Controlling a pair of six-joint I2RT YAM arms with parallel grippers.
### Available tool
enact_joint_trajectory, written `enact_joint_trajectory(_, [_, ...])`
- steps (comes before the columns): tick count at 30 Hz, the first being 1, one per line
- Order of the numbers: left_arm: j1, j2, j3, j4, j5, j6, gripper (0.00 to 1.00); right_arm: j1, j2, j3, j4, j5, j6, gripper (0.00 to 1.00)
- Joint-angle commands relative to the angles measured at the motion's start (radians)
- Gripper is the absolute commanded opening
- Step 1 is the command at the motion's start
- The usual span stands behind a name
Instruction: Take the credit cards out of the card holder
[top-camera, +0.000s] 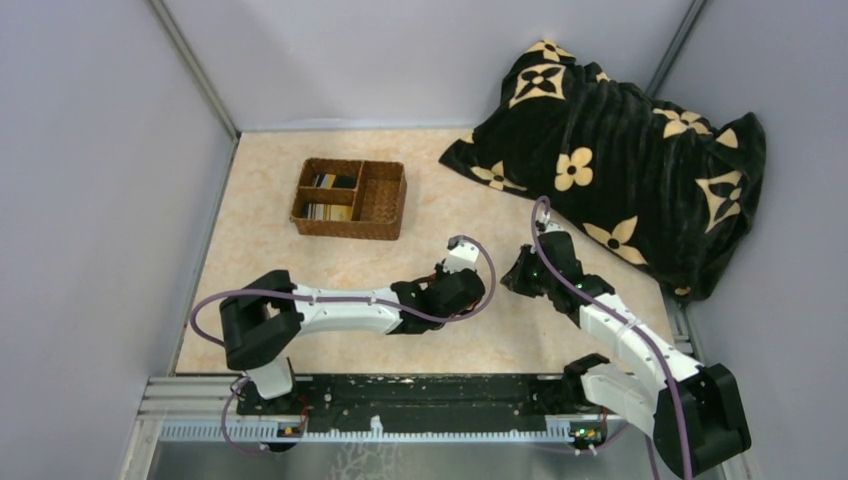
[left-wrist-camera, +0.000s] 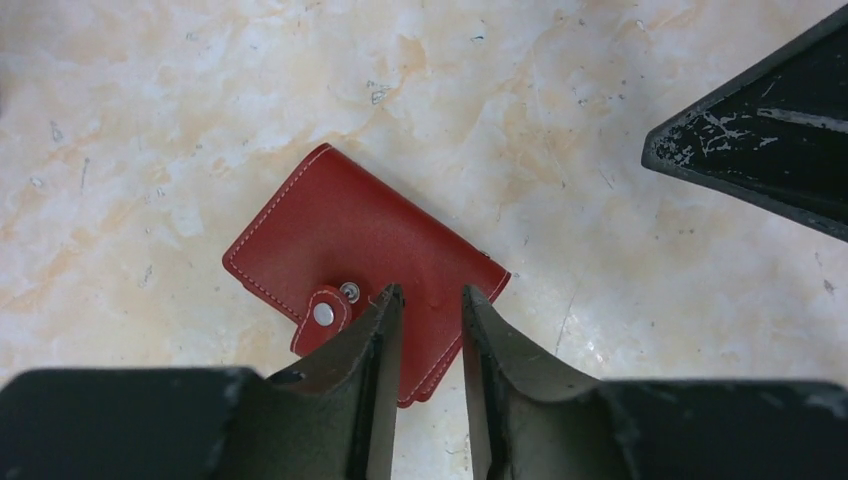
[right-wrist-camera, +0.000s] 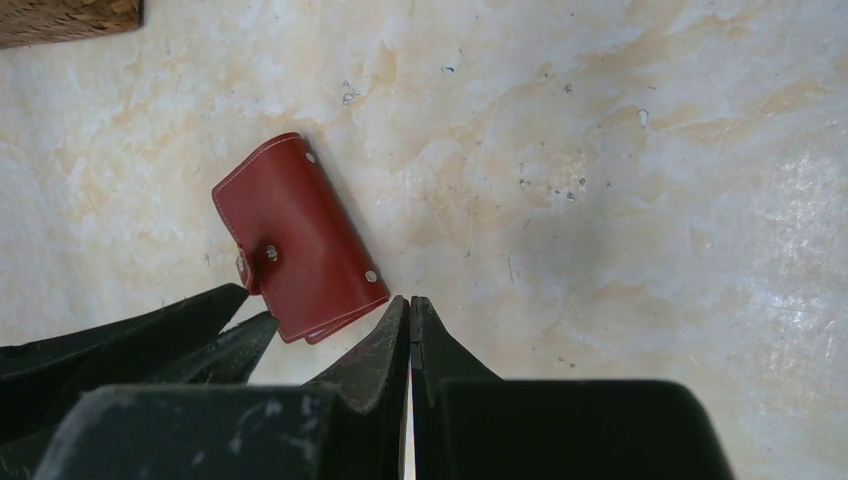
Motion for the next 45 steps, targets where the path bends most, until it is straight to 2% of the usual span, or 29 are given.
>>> enact_joint_trajectory(1, [-0.006, 0.025, 0.039, -0.031, -0.005, -0.029, 0.27, -0.006, -0.013, -0.009, 0.038, -0.014, -0.012, 0.0])
enact_joint_trajectory(3, [-0.004, 0.05, 0.048, -0.052, -0.009, -0.031, 0.21, -0.006, -0.018, -0.01, 0.036, -0.015, -0.015, 0.0])
enact_joint_trajectory(7, [-0.002, 0.076, 0.045, -0.054, -0.011, -0.045, 0.16, -0.007, -0.021, -0.008, 0.027, -0.014, -0.024, 0.0])
enact_joint_trajectory(15, [0.021, 0.069, -0.023, -0.099, -0.069, -0.134, 0.17, -0.007, -0.019, -0.011, 0.04, -0.032, -0.03, 0.0])
enact_joint_trajectory(32, [0.037, -0.142, -0.222, -0.16, -0.235, -0.346, 0.22, -0.003, 0.079, -0.001, 0.117, -0.127, -0.083, 0.0])
enact_joint_trajectory(38, [0.038, -0.188, -0.244, -0.131, -0.286, -0.317, 0.22, 0.02, 0.088, 0.021, 0.116, -0.117, -0.097, 0.0])
enact_joint_trajectory(41, [0.039, -0.179, -0.244, -0.096, -0.281, -0.29, 0.22, 0.026, 0.091, 0.019, 0.128, -0.122, -0.093, 0.0])
enact_joint_trajectory(45, [0.04, -0.149, -0.223, -0.129, -0.289, -0.314, 0.22, 0.029, 0.083, 0.017, 0.128, -0.124, -0.092, 0.0])
